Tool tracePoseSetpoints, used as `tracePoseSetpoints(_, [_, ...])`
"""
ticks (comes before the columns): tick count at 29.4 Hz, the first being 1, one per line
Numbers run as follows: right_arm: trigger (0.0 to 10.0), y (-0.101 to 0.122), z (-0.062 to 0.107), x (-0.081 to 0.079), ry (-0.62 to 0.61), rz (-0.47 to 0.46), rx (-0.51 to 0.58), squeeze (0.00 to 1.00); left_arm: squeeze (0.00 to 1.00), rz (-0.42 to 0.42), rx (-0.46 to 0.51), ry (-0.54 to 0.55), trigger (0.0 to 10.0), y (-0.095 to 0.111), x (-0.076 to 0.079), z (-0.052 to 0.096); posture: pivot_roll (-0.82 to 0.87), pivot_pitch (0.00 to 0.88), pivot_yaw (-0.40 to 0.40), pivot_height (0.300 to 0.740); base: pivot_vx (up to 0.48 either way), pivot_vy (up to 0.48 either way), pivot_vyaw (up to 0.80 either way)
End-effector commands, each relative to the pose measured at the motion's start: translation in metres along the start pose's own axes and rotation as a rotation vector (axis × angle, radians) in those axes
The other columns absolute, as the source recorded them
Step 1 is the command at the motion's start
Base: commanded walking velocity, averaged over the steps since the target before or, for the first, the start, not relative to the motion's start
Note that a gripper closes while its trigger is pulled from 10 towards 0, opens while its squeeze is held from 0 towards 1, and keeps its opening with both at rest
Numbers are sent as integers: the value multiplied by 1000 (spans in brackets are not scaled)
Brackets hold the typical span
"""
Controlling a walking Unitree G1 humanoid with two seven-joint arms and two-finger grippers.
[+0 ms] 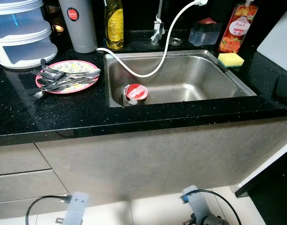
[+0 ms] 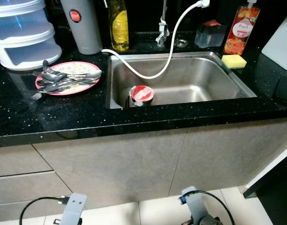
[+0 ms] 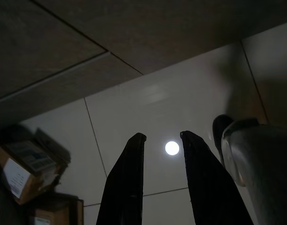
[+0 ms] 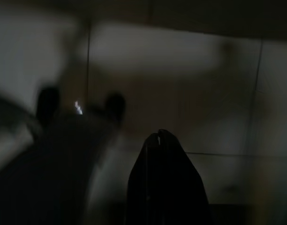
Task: Kitchen organization
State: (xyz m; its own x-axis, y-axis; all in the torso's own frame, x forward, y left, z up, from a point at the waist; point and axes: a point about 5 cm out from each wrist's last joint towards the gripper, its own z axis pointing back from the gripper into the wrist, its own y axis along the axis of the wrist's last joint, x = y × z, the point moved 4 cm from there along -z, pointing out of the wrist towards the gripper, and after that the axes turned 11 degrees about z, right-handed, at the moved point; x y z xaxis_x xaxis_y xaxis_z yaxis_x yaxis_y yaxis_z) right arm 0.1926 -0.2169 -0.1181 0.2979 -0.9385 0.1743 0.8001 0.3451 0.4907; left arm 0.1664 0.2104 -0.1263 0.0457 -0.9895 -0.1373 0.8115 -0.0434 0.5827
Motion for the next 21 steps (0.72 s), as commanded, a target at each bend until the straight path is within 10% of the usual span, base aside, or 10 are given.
tracePoseSetpoints(1, [10000,11,-1,10,-47,-196,41,0,0,-15,-3,-4,10000,0,-4,0,52,0,23,740,0,0,0])
tracePoseSetpoints(6, [10000,33,-2,19,-77,-418,101,0,0,-49,1,-15,10000,5,-1,-2,47,0,32,740,0,0,0])
tracePoseSetpoints(21, [10000,35,-5,5,-43,-118,44,0,0,32,98,35,10000,41,6,-9,23,0,6,740,0,0,0])
